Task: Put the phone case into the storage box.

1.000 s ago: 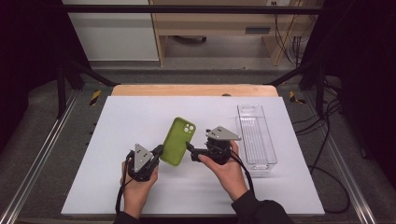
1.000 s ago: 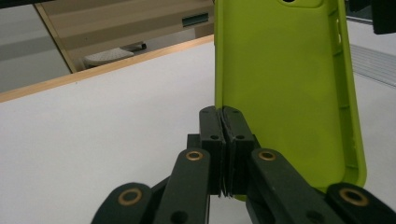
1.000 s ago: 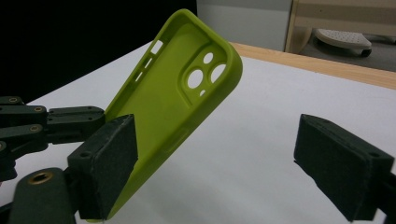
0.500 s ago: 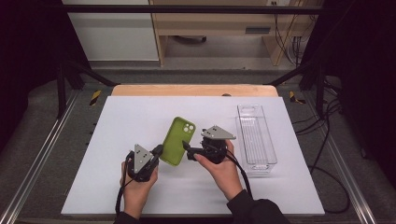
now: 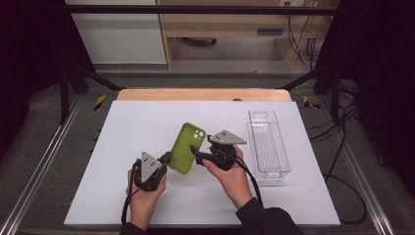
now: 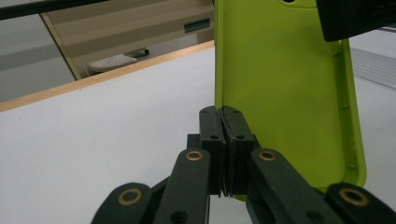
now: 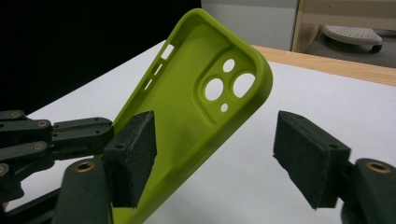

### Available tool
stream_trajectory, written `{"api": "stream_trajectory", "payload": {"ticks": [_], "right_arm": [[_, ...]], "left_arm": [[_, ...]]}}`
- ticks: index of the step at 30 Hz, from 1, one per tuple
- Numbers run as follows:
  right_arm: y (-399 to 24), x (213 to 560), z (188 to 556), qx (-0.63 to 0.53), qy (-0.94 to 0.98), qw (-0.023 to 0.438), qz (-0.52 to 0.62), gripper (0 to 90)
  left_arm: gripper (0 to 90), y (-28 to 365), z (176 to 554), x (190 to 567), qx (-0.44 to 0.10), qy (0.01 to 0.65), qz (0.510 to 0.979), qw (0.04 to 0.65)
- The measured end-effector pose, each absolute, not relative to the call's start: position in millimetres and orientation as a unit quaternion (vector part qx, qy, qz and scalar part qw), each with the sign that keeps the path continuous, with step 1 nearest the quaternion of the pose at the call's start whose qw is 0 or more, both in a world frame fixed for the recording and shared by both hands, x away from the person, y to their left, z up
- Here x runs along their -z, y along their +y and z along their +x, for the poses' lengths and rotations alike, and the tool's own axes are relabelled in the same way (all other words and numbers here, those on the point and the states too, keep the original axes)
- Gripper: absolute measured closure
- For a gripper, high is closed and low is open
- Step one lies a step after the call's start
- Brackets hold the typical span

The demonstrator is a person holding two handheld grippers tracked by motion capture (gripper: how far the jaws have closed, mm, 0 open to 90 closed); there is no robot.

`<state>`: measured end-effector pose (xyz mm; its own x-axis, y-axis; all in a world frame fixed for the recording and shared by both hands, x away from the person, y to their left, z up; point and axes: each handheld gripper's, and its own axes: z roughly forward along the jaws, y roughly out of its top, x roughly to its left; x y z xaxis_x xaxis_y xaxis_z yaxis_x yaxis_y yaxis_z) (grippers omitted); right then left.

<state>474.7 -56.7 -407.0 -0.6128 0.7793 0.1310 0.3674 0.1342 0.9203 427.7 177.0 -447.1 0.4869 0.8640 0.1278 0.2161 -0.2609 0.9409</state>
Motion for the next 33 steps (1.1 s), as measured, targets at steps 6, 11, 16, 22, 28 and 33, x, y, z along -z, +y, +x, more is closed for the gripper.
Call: {"api": "stream_trajectory", "payload": {"ticks": [6, 11, 16, 22, 28, 33], "right_arm": [[-56.5, 403.2, 476.5, -0.531, 0.725, 0.191, 0.395, 35.8], [-56.0, 401.8, 478.6, -0.533, 0.721, 0.187, 0.401, 37.0], [-55.4, 400.8, 479.8, -0.534, 0.719, 0.186, 0.404, 38.9], [-55.4, 398.5, 481.0, -0.537, 0.717, 0.187, 0.403, 44.5], [-56.5, 397.0, 481.8, -0.538, 0.715, 0.188, 0.405, 47.3], [-58.2, 396.4, 483.7, -0.542, 0.709, 0.187, 0.411, 51.6]], "left_arm": [[88.2, 176.5, 426.6, 446.3, -0.342, 0.374, 0.717, 0.479], [88.2, 175.9, 425.8, 445.6, -0.343, 0.373, 0.716, 0.48], [88.2, 175.5, 425.6, 445.6, -0.344, 0.373, 0.716, 0.48], [88.2, 176.1, 425.4, 445.3, -0.346, 0.373, 0.714, 0.481], [88.2, 175.9, 425.1, 445.2, -0.347, 0.373, 0.713, 0.481], [88.2, 174.9, 424.2, 444.9, -0.352, 0.371, 0.714, 0.478]]}}
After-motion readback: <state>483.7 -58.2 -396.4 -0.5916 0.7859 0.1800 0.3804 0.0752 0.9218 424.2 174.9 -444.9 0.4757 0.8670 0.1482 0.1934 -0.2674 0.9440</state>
